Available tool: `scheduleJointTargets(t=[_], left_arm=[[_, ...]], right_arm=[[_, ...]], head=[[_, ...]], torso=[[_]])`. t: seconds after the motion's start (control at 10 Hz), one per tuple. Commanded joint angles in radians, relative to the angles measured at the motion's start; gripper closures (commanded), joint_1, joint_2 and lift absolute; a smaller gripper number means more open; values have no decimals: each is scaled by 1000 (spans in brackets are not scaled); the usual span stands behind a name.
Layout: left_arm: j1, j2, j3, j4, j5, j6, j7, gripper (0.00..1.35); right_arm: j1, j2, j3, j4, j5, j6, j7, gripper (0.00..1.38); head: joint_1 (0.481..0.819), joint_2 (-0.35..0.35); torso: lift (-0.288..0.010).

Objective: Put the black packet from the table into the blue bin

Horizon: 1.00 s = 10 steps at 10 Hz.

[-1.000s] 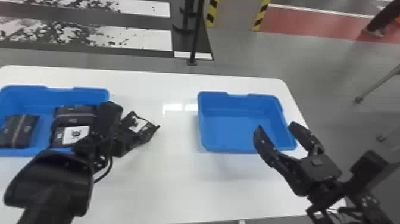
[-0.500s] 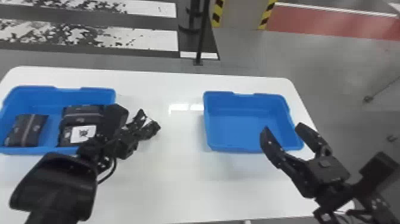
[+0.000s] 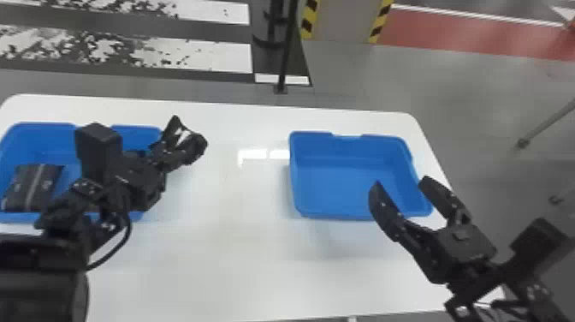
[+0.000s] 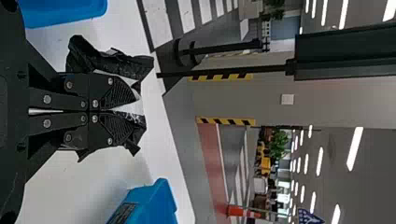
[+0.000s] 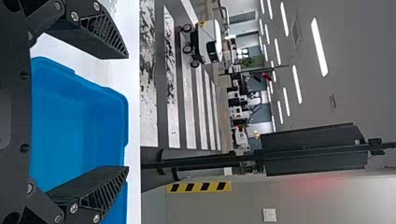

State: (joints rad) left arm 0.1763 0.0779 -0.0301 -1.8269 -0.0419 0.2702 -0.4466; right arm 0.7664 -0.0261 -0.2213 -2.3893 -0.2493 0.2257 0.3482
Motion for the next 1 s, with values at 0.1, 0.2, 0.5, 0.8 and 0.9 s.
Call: scheduleJointTargets(t=[0.1,0.2,0.5,0.8,0.9], left_arm=[[54,-1,146,-62,-22,-10,-3,1197],[57,-10,214,-62,-68,-17,-1,877],[108,-35,309,-62,-90,-101,8,104],[233,-58,311,-62,36,-364,8,217],[292,-75,313,-62,100,-457,8,219]], right_arm=[[2,0,0,-2,-2,0,0,173],[2,0,0,-2,-2,0,0,173],[2,0,0,-2,-4,0,0,173],[4,0,0,-2,-6,0,0,173],[7,0,0,-2,-6,0,0,173]], head=[[695,-112],[695,-67],[695,59],[695,86],[695,76]], torso=[[-110],[-110],[-110],[-110],[-110]])
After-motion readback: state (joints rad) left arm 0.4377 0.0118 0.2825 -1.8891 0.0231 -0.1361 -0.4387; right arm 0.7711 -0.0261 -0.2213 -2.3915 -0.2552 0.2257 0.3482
